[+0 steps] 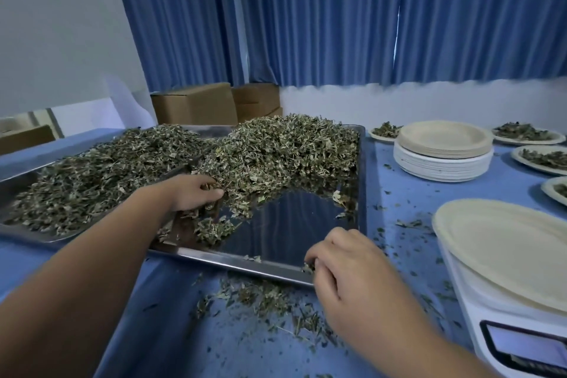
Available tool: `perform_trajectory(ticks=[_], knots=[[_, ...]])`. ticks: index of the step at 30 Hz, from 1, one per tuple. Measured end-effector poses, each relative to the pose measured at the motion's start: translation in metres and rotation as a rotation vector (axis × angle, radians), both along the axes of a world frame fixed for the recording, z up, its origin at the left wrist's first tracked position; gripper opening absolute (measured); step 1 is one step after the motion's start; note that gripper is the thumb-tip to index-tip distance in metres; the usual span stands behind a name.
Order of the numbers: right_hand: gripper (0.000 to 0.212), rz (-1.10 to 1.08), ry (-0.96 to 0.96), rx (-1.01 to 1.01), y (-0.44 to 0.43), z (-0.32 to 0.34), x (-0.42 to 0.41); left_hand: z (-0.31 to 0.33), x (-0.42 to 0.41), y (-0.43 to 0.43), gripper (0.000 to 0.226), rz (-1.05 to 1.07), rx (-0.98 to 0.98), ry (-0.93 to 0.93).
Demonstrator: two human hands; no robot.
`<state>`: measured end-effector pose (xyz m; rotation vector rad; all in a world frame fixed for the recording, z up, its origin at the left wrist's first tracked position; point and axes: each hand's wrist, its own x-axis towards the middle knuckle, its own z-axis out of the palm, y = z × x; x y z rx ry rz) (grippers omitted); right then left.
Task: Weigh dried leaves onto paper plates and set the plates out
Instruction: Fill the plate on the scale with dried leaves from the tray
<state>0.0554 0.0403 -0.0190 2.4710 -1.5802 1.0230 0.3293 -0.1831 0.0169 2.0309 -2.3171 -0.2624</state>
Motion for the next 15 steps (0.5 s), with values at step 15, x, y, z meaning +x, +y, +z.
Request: perform_trajectory(ticks=[15], knots=[[0.026,-0.017,0.011,0.015,-0.001,-0.001,-0.001,0.009,-0.060,0.027,0.047,-0.153,0.074,-0.082]])
